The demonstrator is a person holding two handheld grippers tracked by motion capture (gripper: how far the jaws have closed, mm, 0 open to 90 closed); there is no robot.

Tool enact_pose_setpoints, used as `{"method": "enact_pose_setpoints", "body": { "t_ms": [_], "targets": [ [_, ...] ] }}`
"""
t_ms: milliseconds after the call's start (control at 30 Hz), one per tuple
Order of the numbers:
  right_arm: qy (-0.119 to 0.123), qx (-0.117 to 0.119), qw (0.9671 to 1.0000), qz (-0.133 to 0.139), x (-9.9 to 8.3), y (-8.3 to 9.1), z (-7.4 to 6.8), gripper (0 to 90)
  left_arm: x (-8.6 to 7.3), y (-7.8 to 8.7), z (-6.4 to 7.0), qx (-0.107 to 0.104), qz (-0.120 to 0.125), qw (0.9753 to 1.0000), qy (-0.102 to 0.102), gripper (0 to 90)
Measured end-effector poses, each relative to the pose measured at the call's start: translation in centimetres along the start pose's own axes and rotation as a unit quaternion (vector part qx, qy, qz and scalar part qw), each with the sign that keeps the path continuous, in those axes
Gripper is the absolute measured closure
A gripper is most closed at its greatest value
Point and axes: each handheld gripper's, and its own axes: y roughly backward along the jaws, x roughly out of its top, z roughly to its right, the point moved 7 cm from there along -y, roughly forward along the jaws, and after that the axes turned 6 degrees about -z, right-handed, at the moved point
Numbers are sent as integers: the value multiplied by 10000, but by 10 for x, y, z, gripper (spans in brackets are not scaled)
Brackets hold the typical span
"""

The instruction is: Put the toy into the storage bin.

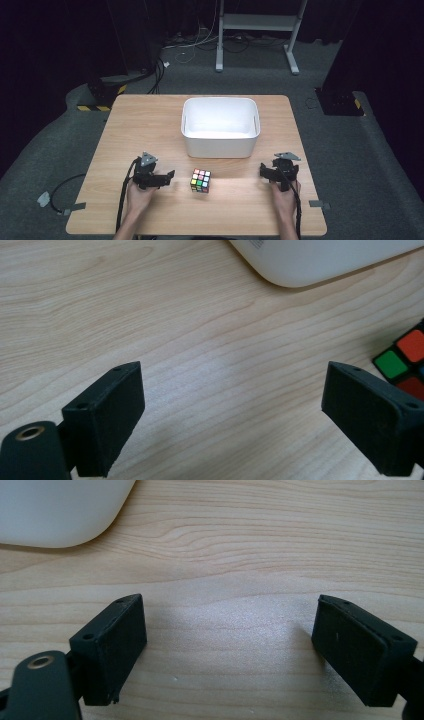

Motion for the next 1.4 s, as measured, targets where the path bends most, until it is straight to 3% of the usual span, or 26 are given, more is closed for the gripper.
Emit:
{"method": "enact_pose_setpoints", "body": {
  "t_ms": [400, 733, 1067, 1400],
  "targets": [
    [-1, -5, 10000, 0, 0, 0, 0, 141, -2, 11, 14, -85, 56, 9998, -158, 99],
    [-6, -8, 10000, 1, 0, 0, -1, 142, -4, 24, 29, -272, 183, 9992, -246, 91],
    [23, -1, 10000, 6, 0, 0, -1, 142, -6, 28, 53, -552, 191, 9969, -522, 57],
    [11, 6, 10000, 2, 0, 0, -1, 141, 1, 20, 75, -815, 188, 9936, -761, 5]
  ]
}}
